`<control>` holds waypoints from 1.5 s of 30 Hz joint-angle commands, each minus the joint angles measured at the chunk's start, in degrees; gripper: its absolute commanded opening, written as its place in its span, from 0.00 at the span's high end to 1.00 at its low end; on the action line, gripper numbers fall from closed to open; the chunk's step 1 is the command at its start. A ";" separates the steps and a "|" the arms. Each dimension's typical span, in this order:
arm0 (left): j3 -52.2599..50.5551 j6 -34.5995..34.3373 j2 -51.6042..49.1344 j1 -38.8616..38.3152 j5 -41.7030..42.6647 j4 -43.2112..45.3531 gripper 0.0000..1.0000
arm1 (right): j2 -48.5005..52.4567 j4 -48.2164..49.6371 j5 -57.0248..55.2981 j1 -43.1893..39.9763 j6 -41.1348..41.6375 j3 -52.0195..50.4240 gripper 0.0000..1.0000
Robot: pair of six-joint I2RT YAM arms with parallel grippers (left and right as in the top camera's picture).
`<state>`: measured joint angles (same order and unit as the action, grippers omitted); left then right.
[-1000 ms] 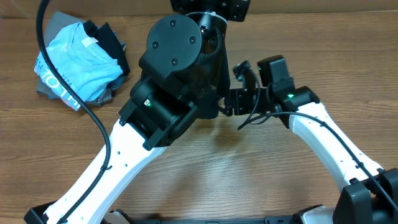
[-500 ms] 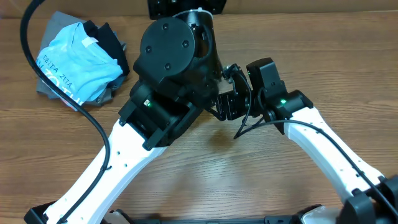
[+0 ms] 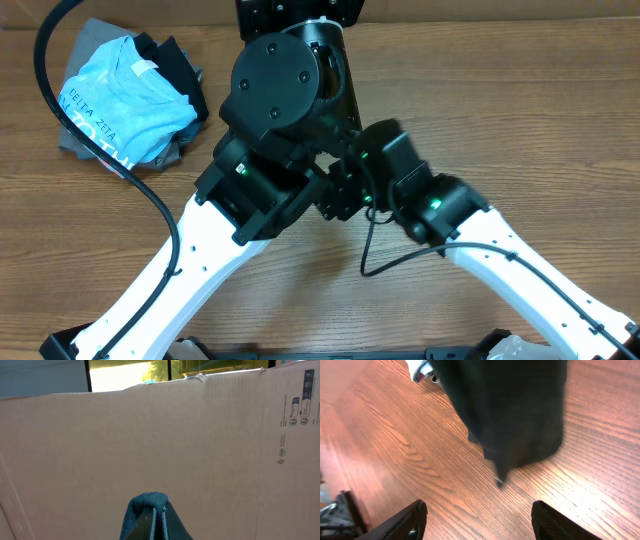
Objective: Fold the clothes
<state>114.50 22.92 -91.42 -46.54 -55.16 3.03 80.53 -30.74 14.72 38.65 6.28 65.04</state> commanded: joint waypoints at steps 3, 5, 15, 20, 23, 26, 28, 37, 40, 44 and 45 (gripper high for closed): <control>1.66 1.36 0.57 -2.16 -0.76 1.07 0.96 | 1.42 2.95 -13.20 2.54 1.92 0.66 0.29; 1.66 2.40 0.57 -3.02 -0.96 1.75 0.96 | 2.67 3.76 -17.33 2.47 3.74 0.66 0.29; 1.66 8.81 0.57 -4.20 -5.05 4.79 0.96 | 7.80 4.87 -28.41 2.36 4.22 0.68 0.72; 1.66 9.53 0.61 -2.91 -6.01 4.94 0.96 | 4.55 1.73 -30.29 1.01 5.01 0.68 0.87; 1.66 9.44 0.68 -1.84 -6.12 4.96 0.96 | 1.16 0.44 -30.12 -0.61 5.75 0.68 0.92; 1.66 9.25 0.68 -1.36 -6.14 4.92 0.96 | -2.34 -0.81 -30.12 -2.54 5.79 0.68 0.96; 1.66 9.27 0.68 -1.38 -6.36 4.92 0.96 | -5.42 -2.19 -30.12 -4.57 7.17 0.68 0.96; 1.66 2.60 0.68 -1.38 -8.50 -6.54 0.95 | -20.06 -6.14 -18.75 -19.12 7.26 3.02 0.96; 1.66 -8.94 0.70 -1.38 -5.11 -18.40 0.93 | -22.82 -9.29 -18.40 -24.63 7.28 5.44 0.96; 1.66 -24.74 0.90 -0.42 15.19 -37.13 0.94 | -24.24 -12.33 -16.00 -30.82 7.23 8.22 0.96; 1.66 -27.06 0.90 0.26 20.61 -40.37 0.95 | -24.24 -13.07 -15.58 -32.09 7.26 8.76 0.96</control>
<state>115.46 10.17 -91.42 -47.48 -50.92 -34.00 56.97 -43.03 -3.75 9.28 13.67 71.11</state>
